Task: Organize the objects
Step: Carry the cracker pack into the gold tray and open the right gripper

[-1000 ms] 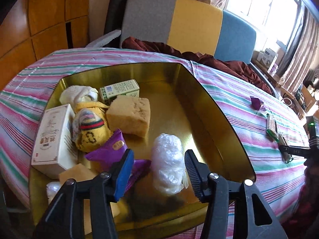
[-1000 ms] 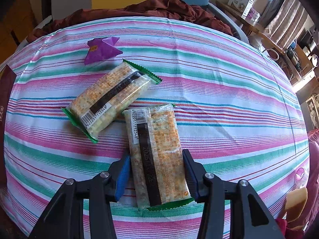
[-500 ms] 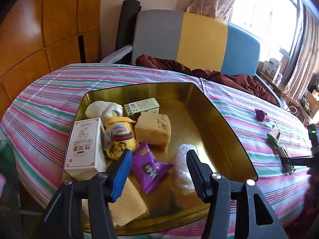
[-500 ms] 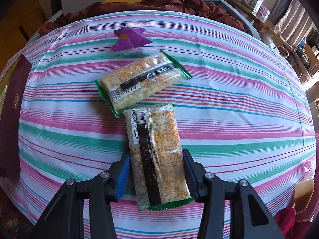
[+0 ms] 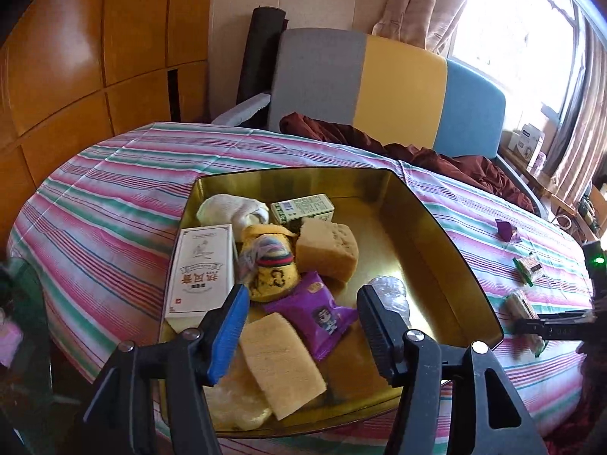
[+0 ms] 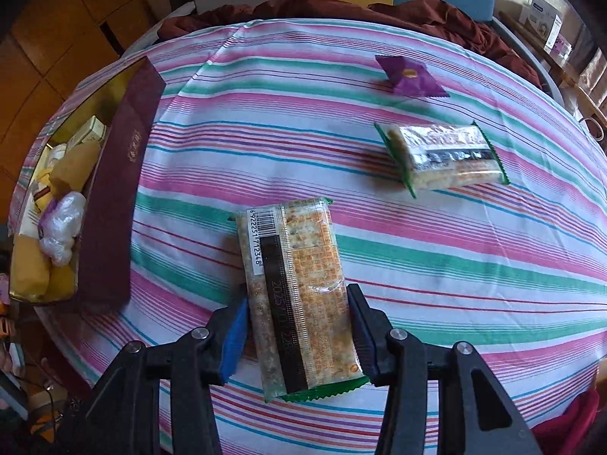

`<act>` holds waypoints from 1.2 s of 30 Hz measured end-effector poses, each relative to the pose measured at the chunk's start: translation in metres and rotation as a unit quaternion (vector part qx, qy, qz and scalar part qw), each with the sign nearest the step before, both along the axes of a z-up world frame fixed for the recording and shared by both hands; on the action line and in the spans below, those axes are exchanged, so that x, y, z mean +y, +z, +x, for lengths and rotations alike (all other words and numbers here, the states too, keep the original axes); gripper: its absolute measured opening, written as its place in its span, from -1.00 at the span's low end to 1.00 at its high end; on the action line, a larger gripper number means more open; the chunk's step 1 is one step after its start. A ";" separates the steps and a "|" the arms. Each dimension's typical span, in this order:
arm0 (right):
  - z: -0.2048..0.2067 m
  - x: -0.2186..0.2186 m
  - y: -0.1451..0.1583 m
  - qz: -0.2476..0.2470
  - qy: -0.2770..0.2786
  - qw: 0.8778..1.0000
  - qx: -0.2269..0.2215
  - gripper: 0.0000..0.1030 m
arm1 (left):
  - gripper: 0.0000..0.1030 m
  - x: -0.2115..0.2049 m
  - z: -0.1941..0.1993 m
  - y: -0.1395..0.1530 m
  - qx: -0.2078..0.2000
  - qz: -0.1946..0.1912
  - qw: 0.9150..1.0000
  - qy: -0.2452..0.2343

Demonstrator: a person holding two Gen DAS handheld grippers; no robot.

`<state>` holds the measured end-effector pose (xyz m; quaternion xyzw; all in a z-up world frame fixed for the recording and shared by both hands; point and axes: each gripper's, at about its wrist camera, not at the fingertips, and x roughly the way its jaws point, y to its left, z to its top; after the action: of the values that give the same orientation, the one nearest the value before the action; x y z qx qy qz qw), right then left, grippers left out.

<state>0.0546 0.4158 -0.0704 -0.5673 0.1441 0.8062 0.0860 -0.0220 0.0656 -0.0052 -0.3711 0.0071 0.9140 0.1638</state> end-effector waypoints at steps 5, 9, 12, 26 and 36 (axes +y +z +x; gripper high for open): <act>-0.021 -0.025 0.028 -0.014 0.010 0.999 0.041 -0.05 | 0.17 -0.018 0.001 0.000 0.001 0.002 1.000 0.021; -0.043 -0.061 0.055 -0.016 0.039 0.996 0.076 -0.05 | 0.17 -0.029 -0.001 -0.001 0.001 0.004 0.999 0.034; -0.059 -0.087 0.077 -0.018 0.078 0.992 0.101 -0.05 | 0.17 -0.034 -0.002 -0.001 0.001 0.005 0.999 0.040; -0.138 -0.185 0.051 0.027 0.180 0.982 0.058 -0.05 | 0.17 -0.052 -0.002 -0.003 -0.003 0.004 0.998 0.058; -0.138 -0.192 0.029 0.037 0.187 0.981 0.030 -0.03 | 0.17 -0.056 -0.003 -0.007 -0.009 0.004 0.998 0.066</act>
<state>-0.0833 0.2238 -0.0418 -0.5564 0.0082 0.8293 -0.0503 -0.0249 0.0096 -0.0120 -0.3782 -0.0226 0.9195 0.1052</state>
